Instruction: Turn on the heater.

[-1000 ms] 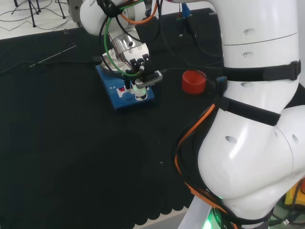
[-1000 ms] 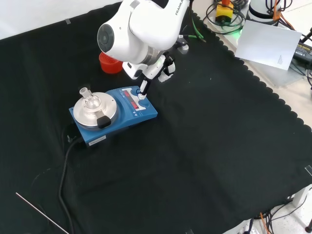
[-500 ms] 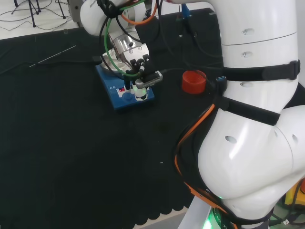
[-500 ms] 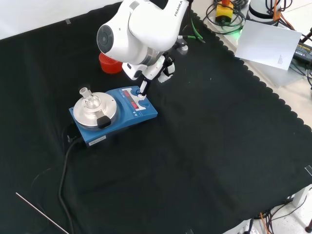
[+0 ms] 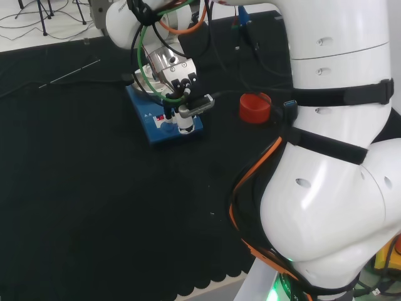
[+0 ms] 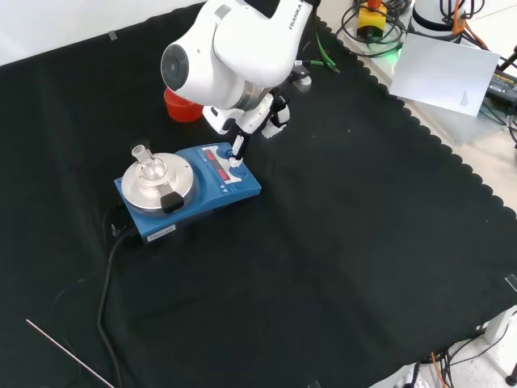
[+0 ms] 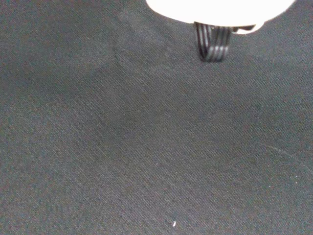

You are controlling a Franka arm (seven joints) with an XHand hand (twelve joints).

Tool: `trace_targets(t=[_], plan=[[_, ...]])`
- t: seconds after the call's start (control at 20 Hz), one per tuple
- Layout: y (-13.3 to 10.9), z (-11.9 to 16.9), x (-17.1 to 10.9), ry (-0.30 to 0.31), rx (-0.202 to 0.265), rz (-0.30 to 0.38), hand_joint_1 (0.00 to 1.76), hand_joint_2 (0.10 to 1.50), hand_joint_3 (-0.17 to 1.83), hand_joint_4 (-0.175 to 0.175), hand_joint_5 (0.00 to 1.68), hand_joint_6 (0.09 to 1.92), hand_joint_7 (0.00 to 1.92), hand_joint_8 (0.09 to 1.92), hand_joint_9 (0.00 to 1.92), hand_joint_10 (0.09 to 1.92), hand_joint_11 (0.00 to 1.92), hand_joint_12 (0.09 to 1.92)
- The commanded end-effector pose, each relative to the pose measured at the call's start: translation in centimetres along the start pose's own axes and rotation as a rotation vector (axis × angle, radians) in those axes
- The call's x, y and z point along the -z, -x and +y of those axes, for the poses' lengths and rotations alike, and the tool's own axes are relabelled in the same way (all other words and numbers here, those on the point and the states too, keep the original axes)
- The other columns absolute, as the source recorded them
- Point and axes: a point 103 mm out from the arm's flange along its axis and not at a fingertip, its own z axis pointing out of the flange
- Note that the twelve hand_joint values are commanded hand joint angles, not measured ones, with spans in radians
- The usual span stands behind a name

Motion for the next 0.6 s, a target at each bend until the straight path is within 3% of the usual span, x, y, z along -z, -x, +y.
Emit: trace_targets(t=[0.05, 0.6], plan=[[0.03, 0.08, -0.12, -0.002, 0.001, 0.001, 1.50, 0.58, 1.21, -0.042, 0.35, 0.09, 1.81, 1.79, 1.92, 1.69, 1.82, 1.55], [0.02, 0.32, -0.41, 0.001, 0.006, 0.001, 1.50, 0.58, 1.21, -0.042, 0.35, 0.09, 1.81, 1.79, 1.92, 1.69, 1.82, 1.55]])
